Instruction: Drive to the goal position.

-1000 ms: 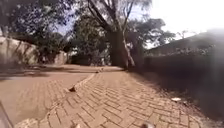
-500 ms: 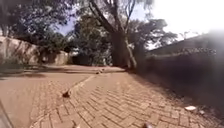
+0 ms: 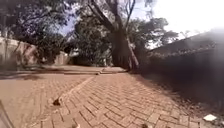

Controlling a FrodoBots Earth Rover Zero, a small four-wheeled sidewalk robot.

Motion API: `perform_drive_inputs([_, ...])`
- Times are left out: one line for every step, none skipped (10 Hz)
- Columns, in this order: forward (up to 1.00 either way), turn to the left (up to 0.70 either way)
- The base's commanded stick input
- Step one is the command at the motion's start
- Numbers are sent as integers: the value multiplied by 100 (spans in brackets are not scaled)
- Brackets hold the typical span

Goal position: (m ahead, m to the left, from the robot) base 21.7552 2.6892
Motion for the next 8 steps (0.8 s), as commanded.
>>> perform_drive_inputs([70, -29])
perform_drive_inputs([70, -31])
perform_drive_inputs([70, -6])
perform_drive_inputs([70, 0])
perform_drive_inputs([70, 0])
perform_drive_inputs([70, 0])
perform_drive_inputs([70, 0])
perform_drive_inputs([70, 0])
